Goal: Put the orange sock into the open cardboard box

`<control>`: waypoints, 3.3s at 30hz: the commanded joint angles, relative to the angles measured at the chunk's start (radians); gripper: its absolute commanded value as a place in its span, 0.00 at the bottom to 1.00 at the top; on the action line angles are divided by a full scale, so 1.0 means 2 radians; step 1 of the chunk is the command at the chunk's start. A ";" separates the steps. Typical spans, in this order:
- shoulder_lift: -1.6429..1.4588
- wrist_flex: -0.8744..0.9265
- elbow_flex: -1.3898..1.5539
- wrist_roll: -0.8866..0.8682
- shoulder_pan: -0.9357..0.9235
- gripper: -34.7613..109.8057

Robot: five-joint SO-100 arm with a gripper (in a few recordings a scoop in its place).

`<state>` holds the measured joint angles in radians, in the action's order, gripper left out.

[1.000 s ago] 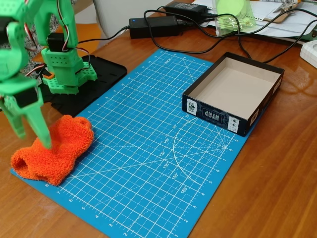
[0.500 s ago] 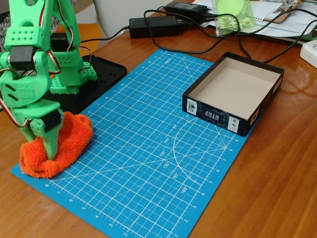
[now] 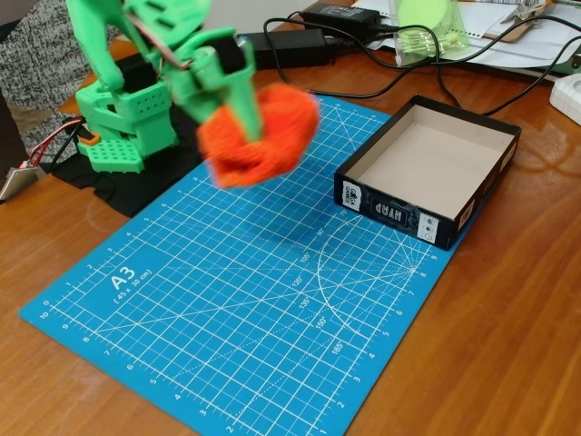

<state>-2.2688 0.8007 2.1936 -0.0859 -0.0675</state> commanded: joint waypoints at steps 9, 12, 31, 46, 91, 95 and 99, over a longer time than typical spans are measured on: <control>0.156 -0.164 -0.062 -0.208 0.170 0.24; 0.201 -0.199 -0.081 -0.230 0.188 0.26; 0.231 -0.158 -0.041 -0.100 0.183 0.48; -0.183 0.127 0.135 0.308 0.087 0.24; -0.554 0.176 0.435 -0.007 0.025 0.24; -0.554 0.176 0.435 -0.012 0.018 0.24; -0.554 0.176 0.435 -0.013 0.016 0.24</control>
<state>-3.3610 1.1490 3.0557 -0.0966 -0.0199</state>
